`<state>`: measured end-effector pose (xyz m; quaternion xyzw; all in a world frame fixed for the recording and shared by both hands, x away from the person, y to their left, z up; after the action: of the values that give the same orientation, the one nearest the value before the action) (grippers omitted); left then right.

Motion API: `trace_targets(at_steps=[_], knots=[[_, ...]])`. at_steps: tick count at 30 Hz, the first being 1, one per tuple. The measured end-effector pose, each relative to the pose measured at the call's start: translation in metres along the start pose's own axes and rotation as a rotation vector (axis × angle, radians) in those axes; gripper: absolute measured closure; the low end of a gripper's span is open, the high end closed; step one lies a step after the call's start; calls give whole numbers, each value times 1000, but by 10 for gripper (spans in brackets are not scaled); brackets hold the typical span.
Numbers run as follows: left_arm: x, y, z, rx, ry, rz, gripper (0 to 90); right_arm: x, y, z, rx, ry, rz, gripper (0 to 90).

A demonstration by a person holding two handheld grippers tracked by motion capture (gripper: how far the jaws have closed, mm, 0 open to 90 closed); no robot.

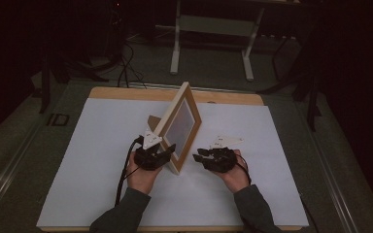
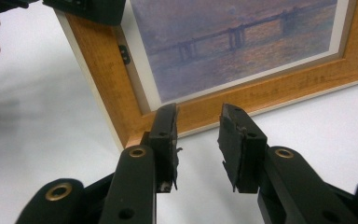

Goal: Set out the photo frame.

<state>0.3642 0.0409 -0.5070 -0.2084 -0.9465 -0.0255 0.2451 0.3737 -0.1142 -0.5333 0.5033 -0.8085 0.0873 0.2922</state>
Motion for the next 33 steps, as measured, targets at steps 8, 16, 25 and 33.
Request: trace_targets(at_steps=[8,16,25,33], knots=[[2,7,0,28,-33,-66,655,1,-1,0,-1,-3,2,667],[3,16,-1,103,-23,11,686,3,-2,-1,-5,-8,5,664],[5,23,-3,137,-20,72,749,6,-4,-1,-8,-16,10,661],[5,28,-3,163,-8,129,759,10,-8,-2,-19,-28,21,655]])
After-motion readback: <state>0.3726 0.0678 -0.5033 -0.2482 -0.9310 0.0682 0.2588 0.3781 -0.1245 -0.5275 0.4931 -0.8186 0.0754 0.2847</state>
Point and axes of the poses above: each handheld gripper's, and its own axes: x roughly backward along the jaws, z roughly out of its underside, y roughly to its left, the point moved 8 cm from there along -x, roughly forward along the jaws, and after that the axes turned 8 degrees about -z, right-handed, at the moved point
